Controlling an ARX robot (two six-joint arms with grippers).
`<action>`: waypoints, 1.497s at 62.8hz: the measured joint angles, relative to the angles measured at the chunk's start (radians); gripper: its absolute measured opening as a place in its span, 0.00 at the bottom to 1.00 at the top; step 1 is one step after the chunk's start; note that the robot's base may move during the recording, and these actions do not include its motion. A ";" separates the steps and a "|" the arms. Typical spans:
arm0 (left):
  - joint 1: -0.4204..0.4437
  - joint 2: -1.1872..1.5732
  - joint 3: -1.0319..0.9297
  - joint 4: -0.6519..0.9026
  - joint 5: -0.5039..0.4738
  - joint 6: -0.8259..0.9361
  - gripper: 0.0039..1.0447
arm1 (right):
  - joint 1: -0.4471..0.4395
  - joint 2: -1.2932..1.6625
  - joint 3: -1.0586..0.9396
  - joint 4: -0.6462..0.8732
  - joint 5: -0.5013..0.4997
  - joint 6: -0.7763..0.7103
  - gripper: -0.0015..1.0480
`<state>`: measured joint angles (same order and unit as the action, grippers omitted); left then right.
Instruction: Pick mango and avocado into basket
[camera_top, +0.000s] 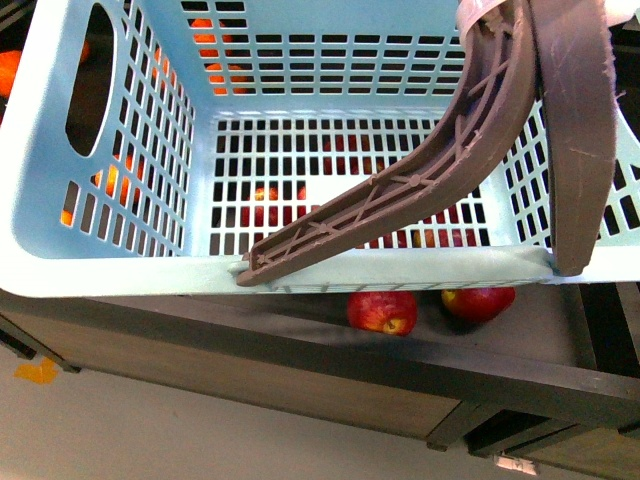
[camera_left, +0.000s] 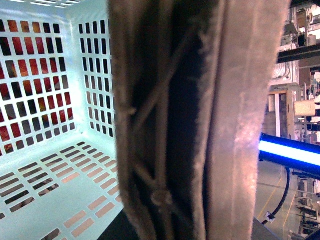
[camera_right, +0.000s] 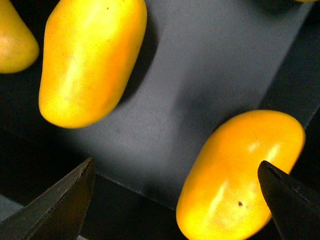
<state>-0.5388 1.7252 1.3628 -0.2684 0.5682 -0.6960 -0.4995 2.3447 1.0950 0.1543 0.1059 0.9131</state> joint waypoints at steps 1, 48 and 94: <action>0.000 0.000 0.000 0.000 0.000 0.000 0.15 | 0.000 0.004 0.007 -0.002 0.002 0.001 0.92; 0.000 0.000 0.000 0.000 0.000 0.000 0.15 | 0.024 0.221 0.367 -0.143 0.032 0.023 0.92; 0.000 0.000 0.000 0.000 0.000 0.000 0.15 | 0.018 0.333 0.528 -0.174 0.060 0.063 0.92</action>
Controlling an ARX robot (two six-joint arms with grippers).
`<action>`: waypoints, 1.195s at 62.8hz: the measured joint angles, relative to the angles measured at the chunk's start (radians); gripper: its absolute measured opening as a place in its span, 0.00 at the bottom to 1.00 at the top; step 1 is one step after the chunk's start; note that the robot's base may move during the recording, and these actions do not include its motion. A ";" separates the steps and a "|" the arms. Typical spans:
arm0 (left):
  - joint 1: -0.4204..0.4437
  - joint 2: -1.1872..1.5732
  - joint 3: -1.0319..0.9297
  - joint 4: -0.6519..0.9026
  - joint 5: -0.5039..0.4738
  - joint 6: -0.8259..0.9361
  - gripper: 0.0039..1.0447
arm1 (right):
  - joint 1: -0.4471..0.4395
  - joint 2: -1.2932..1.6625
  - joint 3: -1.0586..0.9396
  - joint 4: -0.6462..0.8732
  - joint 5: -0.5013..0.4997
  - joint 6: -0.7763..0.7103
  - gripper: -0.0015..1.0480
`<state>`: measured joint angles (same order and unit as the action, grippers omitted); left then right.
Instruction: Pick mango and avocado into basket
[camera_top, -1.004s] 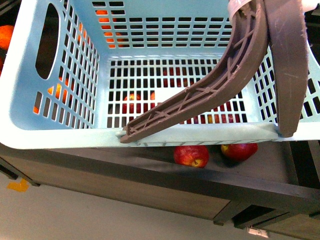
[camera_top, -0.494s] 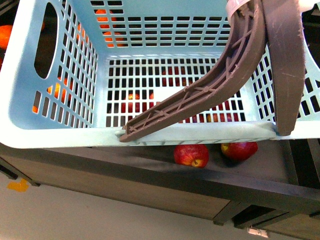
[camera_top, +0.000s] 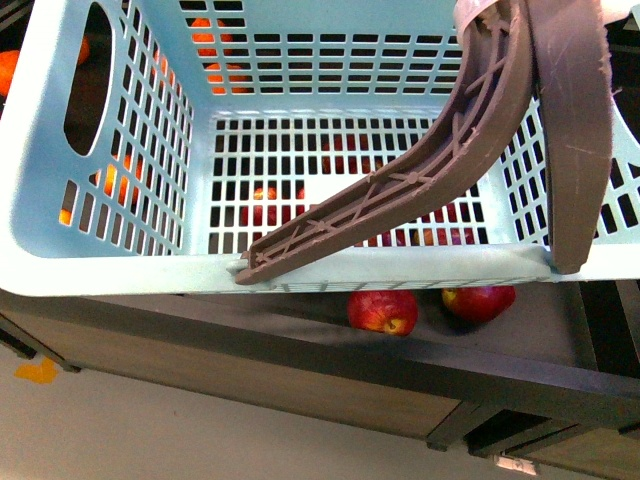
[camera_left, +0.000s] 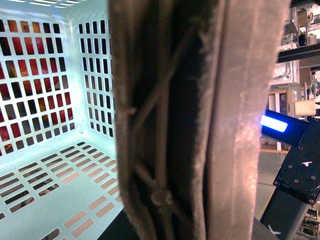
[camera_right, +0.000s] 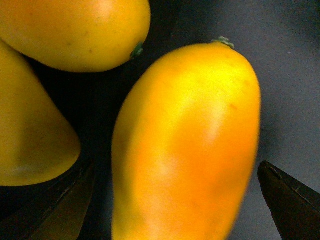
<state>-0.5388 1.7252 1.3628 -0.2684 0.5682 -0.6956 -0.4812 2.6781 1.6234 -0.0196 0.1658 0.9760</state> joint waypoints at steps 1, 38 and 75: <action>0.000 0.000 0.000 0.000 0.000 0.000 0.15 | 0.000 0.000 0.002 0.000 0.000 0.000 0.92; 0.000 0.000 0.000 0.000 -0.001 0.000 0.15 | 0.005 0.035 0.022 -0.021 0.014 -0.001 0.92; 0.000 0.000 0.000 0.000 0.000 0.000 0.15 | 0.007 -0.026 -0.121 0.101 -0.023 -0.031 0.61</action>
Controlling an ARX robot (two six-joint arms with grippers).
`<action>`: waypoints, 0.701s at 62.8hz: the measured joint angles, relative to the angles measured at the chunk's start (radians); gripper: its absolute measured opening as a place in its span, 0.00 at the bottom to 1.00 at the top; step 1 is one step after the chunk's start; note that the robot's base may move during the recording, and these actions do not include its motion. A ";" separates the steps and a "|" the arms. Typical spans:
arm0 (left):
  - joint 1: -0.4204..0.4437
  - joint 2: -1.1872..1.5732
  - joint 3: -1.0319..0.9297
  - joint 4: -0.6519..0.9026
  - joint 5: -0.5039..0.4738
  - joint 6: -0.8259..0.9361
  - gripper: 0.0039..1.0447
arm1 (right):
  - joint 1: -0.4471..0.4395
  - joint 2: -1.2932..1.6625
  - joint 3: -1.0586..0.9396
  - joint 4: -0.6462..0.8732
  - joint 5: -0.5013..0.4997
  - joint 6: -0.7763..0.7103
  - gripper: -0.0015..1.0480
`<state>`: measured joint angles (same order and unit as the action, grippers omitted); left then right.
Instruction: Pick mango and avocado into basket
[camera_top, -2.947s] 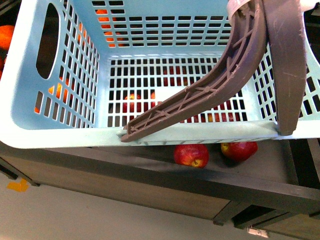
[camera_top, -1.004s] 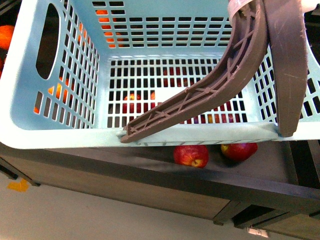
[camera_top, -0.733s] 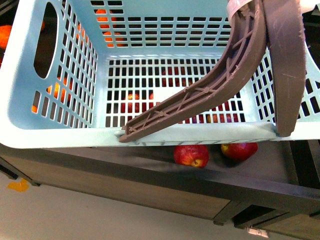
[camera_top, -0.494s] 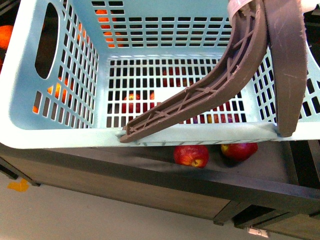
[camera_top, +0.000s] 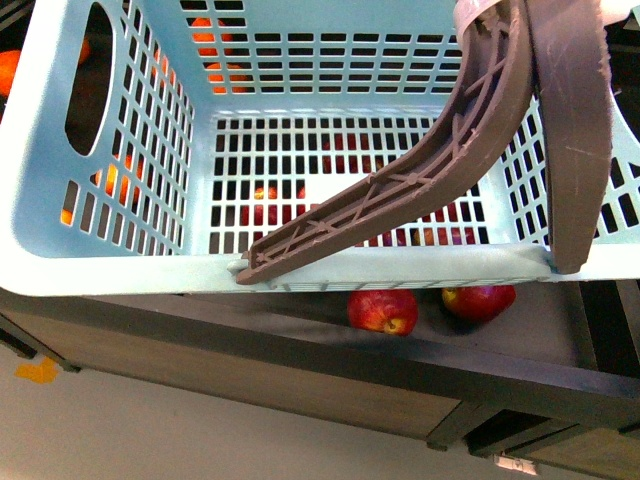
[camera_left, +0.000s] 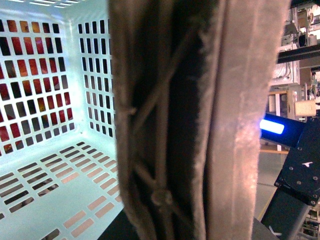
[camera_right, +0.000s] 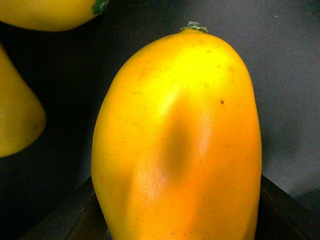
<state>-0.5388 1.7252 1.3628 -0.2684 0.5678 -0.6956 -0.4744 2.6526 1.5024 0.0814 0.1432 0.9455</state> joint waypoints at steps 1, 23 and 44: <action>0.000 0.000 0.000 0.000 0.000 0.000 0.15 | 0.000 -0.014 -0.021 0.018 0.007 -0.017 0.61; 0.000 0.000 0.000 0.000 0.001 0.000 0.15 | -0.011 -0.426 -0.415 0.372 -0.081 -0.431 0.60; 0.000 0.000 0.000 0.000 0.000 0.000 0.15 | -0.034 -0.935 -0.742 0.325 -0.336 -0.719 0.60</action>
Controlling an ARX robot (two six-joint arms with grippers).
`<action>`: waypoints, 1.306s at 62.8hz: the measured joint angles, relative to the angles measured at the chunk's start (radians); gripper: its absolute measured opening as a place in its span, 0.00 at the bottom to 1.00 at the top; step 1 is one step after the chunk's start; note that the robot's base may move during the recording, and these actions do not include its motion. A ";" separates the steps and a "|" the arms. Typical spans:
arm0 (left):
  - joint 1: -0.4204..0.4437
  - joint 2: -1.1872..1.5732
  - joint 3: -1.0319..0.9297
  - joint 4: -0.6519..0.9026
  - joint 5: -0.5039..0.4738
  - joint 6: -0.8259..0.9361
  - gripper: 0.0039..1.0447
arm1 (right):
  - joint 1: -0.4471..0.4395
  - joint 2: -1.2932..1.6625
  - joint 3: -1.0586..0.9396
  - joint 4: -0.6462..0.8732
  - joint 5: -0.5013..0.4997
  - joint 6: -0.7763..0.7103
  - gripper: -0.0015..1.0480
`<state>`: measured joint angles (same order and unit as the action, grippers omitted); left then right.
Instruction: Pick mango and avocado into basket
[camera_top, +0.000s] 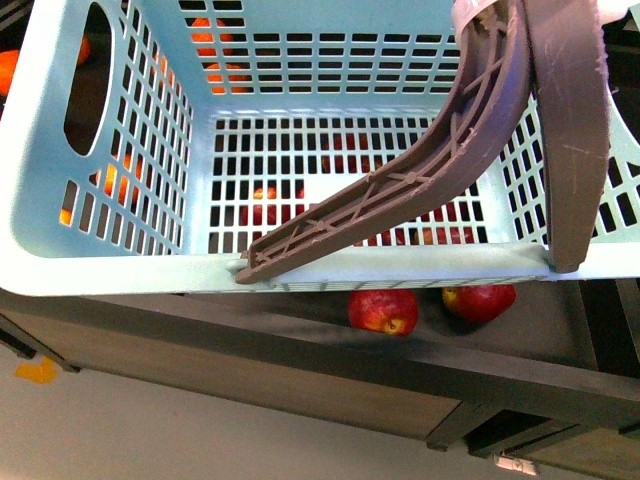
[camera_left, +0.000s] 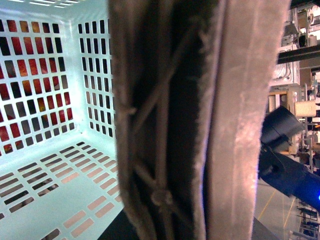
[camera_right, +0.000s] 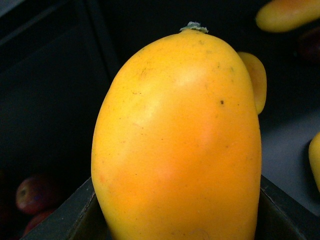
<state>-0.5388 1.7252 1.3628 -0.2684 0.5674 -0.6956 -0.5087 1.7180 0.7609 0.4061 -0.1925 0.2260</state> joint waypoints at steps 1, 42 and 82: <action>0.000 0.000 0.000 0.000 0.000 0.000 0.15 | 0.002 -0.046 -0.016 -0.021 -0.018 -0.014 0.60; 0.000 0.000 0.000 0.000 0.000 0.000 0.15 | 0.526 -0.692 -0.108 -0.219 0.131 -0.054 0.60; 0.000 0.000 0.000 0.000 0.000 0.000 0.15 | 0.898 -0.492 -0.121 -0.073 0.362 -0.049 0.77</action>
<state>-0.5388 1.7252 1.3628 -0.2684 0.5674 -0.6956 0.3897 1.2263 0.6395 0.3328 0.1692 0.1772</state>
